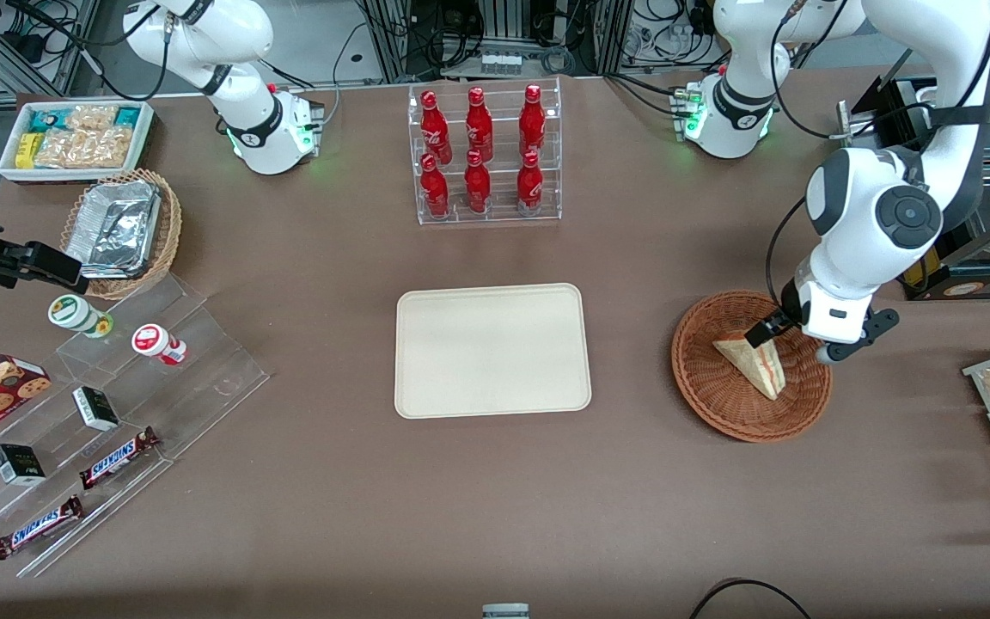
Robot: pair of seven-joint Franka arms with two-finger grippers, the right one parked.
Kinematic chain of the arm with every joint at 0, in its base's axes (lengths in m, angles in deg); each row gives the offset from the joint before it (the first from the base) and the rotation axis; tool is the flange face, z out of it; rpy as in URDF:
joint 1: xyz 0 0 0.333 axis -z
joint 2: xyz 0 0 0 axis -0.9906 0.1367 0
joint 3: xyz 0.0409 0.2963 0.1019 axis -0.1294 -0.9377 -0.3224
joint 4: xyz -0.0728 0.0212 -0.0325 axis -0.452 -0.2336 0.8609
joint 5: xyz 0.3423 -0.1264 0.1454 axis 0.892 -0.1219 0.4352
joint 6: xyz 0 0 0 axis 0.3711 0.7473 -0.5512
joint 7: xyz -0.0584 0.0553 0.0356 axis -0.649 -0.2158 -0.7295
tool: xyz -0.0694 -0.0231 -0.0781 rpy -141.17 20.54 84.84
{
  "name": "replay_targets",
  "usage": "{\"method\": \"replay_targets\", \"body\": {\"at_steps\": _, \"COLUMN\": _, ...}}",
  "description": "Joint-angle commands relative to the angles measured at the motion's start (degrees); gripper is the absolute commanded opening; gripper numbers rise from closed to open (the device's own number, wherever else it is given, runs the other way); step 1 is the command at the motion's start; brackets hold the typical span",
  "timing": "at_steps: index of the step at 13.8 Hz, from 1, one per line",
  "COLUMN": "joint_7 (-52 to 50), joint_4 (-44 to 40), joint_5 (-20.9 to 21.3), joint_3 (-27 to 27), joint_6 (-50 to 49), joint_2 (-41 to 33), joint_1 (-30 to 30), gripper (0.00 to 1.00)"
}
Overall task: Place sandwich from basket to tray
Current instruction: 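Close the left gripper on the wrapped sandwich and lift it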
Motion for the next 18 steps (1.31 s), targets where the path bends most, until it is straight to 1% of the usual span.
{"method": "replay_targets", "body": {"at_steps": 1, "joint_7": -1.61, "joint_4": 1.20, "joint_5": 0.75, "joint_3": -0.07, "joint_6": 1.79, "joint_2": 0.91, "joint_1": 0.17, "gripper": 1.00}}
{"method": "replay_targets", "body": {"at_steps": 6, "joint_7": -3.19, "joint_4": 3.39, "joint_5": 0.75, "joint_3": -0.07, "joint_6": 10.05, "joint_2": 5.56, "joint_1": 0.17, "gripper": 1.00}}
{"method": "replay_targets", "body": {"at_steps": 11, "joint_7": -3.11, "joint_4": 3.22, "joint_5": 0.93, "joint_3": -0.33, "joint_6": 12.42, "joint_2": 8.47, "joint_1": 0.17, "gripper": 1.00}}
{"method": "replay_targets", "body": {"at_steps": 12, "joint_7": -3.11, "joint_4": 3.13, "joint_5": 0.84, "joint_3": -0.42, "joint_6": 13.65, "joint_2": 9.26, "joint_1": 0.17, "gripper": 0.97}}
{"method": "replay_targets", "body": {"at_steps": 13, "joint_7": -3.02, "joint_4": 2.87, "joint_5": 0.84, "joint_3": -0.42, "joint_6": 13.92, "joint_2": 9.87, "joint_1": 0.17, "gripper": 0.79}}
{"method": "replay_targets", "body": {"at_steps": 14, "joint_7": -2.85, "joint_4": 2.69, "joint_5": 0.84, "joint_3": -0.42, "joint_6": 13.93, "joint_2": 9.88, "joint_1": 0.08, "gripper": 0.31}}
{"method": "replay_targets", "body": {"at_steps": 15, "joint_7": -2.58, "joint_4": 2.69, "joint_5": 0.93, "joint_3": -0.42, "joint_6": 13.93, "joint_2": 9.79, "joint_1": 0.08, "gripper": 0.02}}
{"method": "replay_targets", "body": {"at_steps": 16, "joint_7": -2.41, "joint_4": 2.69, "joint_5": 0.93, "joint_3": -0.42, "joint_6": 13.84, "joint_2": 9.62, "joint_1": 0.08, "gripper": 0.00}}
{"method": "replay_targets", "body": {"at_steps": 18, "joint_7": -2.41, "joint_4": 2.69, "joint_5": 0.93, "joint_3": -0.42, "joint_6": 13.31, "joint_2": 8.57, "joint_1": 0.17, "gripper": 0.00}}
